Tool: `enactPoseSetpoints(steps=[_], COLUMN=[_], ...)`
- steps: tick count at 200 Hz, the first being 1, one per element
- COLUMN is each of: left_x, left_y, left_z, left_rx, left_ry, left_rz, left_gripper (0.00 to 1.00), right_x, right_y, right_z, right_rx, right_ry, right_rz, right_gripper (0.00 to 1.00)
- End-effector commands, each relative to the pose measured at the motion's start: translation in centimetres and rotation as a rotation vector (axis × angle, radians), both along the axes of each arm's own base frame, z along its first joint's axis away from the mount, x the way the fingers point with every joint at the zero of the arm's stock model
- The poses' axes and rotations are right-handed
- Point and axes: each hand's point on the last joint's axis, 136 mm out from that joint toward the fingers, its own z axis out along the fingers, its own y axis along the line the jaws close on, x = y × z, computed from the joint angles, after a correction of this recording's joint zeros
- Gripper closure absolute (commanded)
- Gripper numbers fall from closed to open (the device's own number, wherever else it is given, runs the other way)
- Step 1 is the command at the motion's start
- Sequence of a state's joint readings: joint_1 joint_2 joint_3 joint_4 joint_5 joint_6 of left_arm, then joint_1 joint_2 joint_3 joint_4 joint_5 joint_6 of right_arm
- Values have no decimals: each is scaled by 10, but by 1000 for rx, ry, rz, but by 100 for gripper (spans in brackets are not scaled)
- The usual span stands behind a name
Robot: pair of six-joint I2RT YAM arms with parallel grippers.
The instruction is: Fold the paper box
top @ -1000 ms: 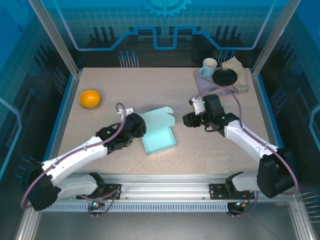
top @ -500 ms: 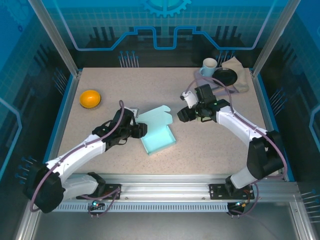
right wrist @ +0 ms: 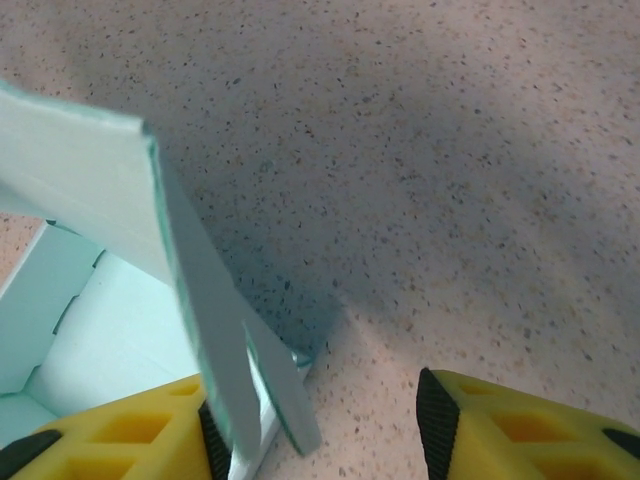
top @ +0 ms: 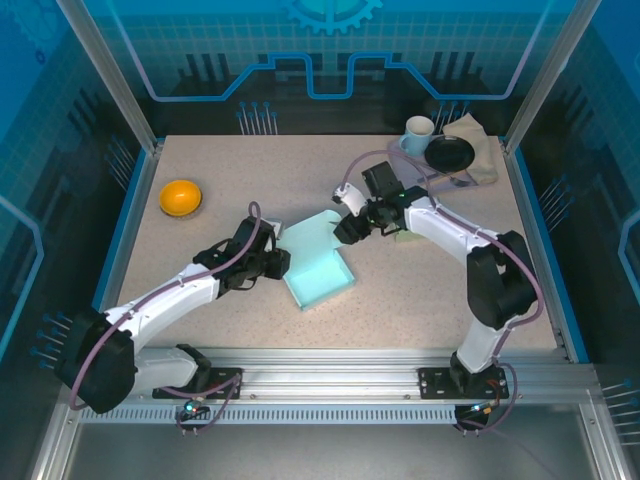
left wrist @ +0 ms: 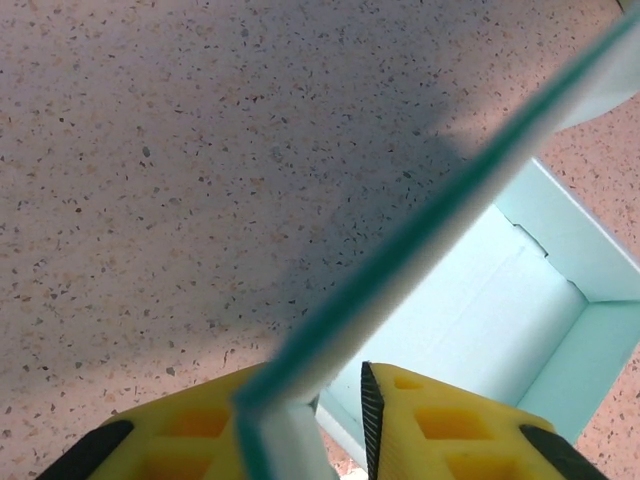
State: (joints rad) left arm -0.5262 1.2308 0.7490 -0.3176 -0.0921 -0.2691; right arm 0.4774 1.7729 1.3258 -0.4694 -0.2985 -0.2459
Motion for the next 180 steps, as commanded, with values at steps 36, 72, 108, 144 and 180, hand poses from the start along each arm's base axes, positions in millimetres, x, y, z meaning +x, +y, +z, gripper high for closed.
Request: enactPoseSetpoints(steps=[36,72,108,144,180], left_x=[11,26,41,54,54], left_y=[5,13,29,14,-6], left_z=[10,23,24,28,29], left_rx=[45,34,-43,-174,-140], left_ry=[-16,-37,-12,-125,-204], left_rz=[29,159,459,587,559], left_gripper=[83,85,85,86,86], right_x=[-12,-9,1,-4,-9], right_y=[16,5,-10,-9,-16], right_z=[-1,-2,13,25,30], right_rx=[-10,-40,19,103,156], right_ry=[7,-46,-103,-202,-208], right_rz=[65,-78,-399,-606,-740], right_gripper=[82,96,97,97,97])
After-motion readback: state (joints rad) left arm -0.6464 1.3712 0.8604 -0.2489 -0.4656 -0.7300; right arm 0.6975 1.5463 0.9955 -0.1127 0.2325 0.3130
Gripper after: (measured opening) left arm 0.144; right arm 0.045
